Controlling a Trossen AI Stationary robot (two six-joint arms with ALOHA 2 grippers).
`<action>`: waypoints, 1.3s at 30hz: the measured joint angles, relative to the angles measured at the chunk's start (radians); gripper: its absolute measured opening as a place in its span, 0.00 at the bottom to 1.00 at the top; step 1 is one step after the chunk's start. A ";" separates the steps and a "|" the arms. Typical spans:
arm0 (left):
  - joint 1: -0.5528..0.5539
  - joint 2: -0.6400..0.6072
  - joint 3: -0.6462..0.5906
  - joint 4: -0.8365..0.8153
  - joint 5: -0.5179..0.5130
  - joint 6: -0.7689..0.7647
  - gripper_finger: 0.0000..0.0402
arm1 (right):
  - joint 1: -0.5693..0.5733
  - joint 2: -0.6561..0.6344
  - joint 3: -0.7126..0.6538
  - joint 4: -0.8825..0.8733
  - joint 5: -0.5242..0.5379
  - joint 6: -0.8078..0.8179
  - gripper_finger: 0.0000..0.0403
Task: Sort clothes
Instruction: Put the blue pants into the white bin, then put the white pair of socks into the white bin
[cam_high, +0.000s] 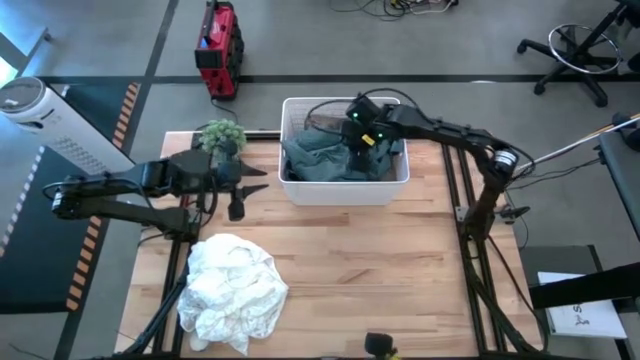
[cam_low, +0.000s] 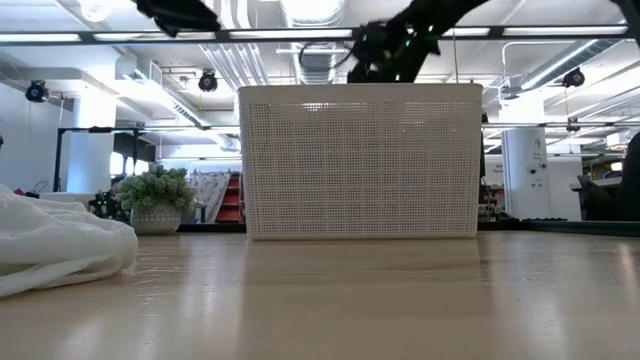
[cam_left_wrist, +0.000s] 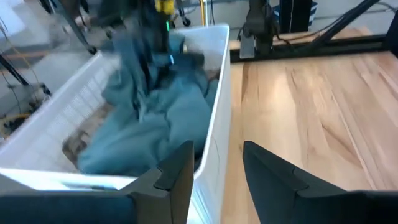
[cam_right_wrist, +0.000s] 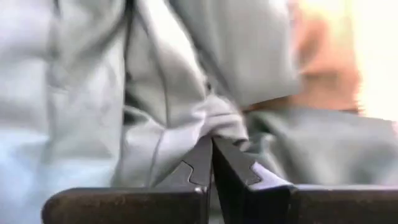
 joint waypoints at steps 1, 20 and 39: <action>-0.001 0.000 -0.011 -0.003 0.001 -0.009 0.33 | 0.005 -0.023 0.000 -0.001 0.015 0.000 0.00; -0.328 0.084 -0.090 -0.263 0.052 -0.406 0.59 | 0.210 -0.395 -0.072 0.005 0.039 0.110 0.36; -0.821 0.326 -0.068 -0.428 0.169 -1.035 0.52 | 0.286 -0.600 -0.358 0.104 -0.047 0.214 0.45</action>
